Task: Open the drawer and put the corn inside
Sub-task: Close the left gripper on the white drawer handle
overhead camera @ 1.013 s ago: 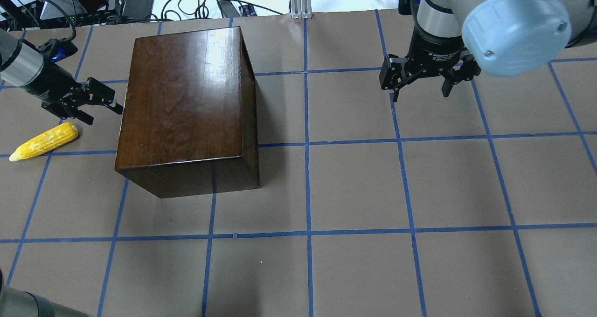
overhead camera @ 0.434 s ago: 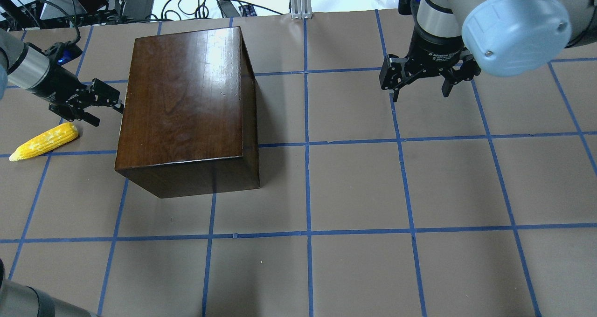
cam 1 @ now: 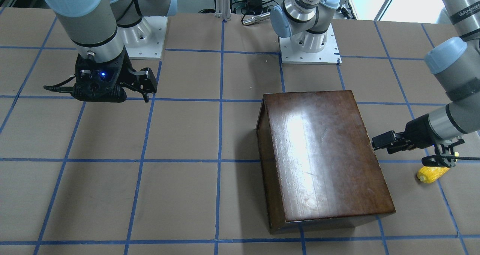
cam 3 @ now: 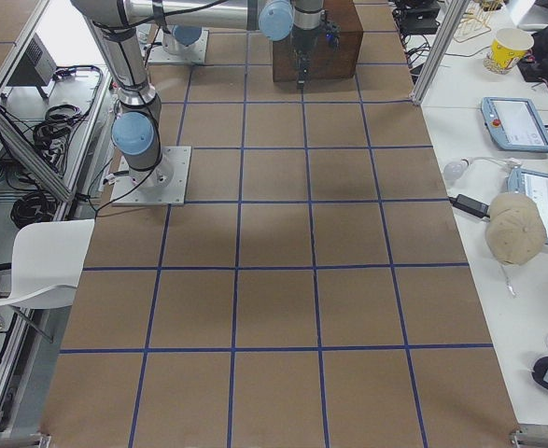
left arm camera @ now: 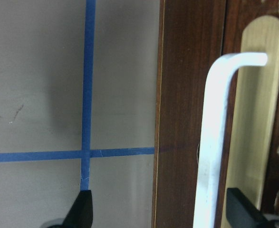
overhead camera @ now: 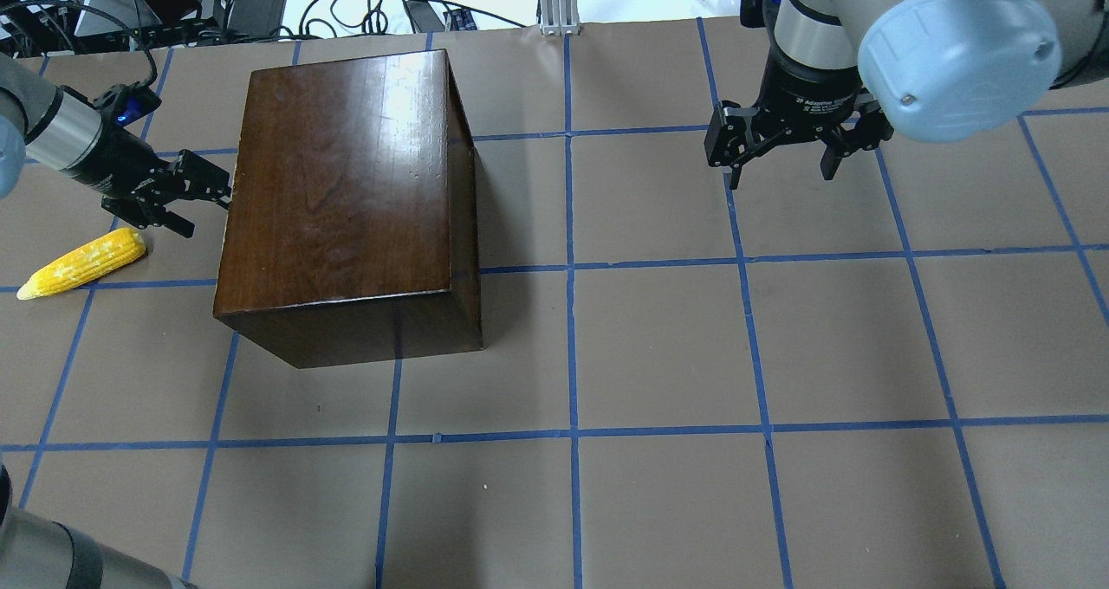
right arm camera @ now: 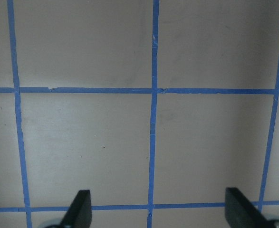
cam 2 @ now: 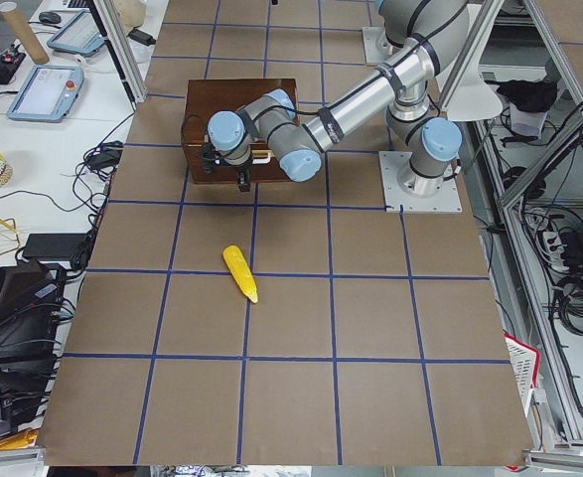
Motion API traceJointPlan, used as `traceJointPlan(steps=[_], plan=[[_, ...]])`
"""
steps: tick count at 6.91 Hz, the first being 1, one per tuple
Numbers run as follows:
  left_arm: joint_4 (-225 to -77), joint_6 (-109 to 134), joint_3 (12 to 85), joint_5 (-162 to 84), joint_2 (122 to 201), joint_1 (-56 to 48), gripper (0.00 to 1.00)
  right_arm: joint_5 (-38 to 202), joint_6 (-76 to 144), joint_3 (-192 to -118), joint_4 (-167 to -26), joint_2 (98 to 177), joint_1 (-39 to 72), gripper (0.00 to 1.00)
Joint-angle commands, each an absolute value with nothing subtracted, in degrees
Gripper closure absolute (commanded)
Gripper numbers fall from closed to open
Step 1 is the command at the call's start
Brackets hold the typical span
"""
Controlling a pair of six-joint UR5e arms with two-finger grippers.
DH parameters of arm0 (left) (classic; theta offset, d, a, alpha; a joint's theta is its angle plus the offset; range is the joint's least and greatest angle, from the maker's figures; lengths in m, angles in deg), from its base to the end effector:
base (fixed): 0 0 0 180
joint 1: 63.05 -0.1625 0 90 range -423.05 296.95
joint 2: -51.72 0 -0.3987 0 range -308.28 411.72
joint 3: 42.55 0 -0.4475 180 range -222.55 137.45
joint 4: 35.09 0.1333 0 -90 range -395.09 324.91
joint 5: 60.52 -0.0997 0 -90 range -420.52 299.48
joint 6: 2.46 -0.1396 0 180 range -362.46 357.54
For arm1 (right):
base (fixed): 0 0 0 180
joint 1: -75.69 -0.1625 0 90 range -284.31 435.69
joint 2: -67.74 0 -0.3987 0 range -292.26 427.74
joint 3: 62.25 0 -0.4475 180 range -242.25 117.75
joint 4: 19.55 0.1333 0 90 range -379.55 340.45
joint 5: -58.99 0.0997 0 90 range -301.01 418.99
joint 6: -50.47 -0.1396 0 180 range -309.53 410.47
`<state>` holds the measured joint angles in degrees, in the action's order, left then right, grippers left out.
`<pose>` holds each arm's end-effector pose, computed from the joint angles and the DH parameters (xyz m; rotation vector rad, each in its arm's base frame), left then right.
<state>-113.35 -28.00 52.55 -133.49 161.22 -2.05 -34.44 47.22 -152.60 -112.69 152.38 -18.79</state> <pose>0.1422 -0.6157 0.1997 0.1306 -2.7721 -0.0876 0.1695 -0.5644 0.3713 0.0351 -3.0780 -0.0627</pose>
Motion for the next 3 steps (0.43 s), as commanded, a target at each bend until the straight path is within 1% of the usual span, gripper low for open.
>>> traceJointPlan(steps=[1,3], plan=[[-113.22,-28.04,52.64,-133.47,161.84,-2.05,0.0,-34.43,47.22,-152.6,-112.71,152.38,-18.79,0.0],[-112.61,-28.13,52.55,-133.73,162.02,-2.05,0.0,-34.43,47.22,-152.6,-112.71,152.38,-18.79,0.0]])
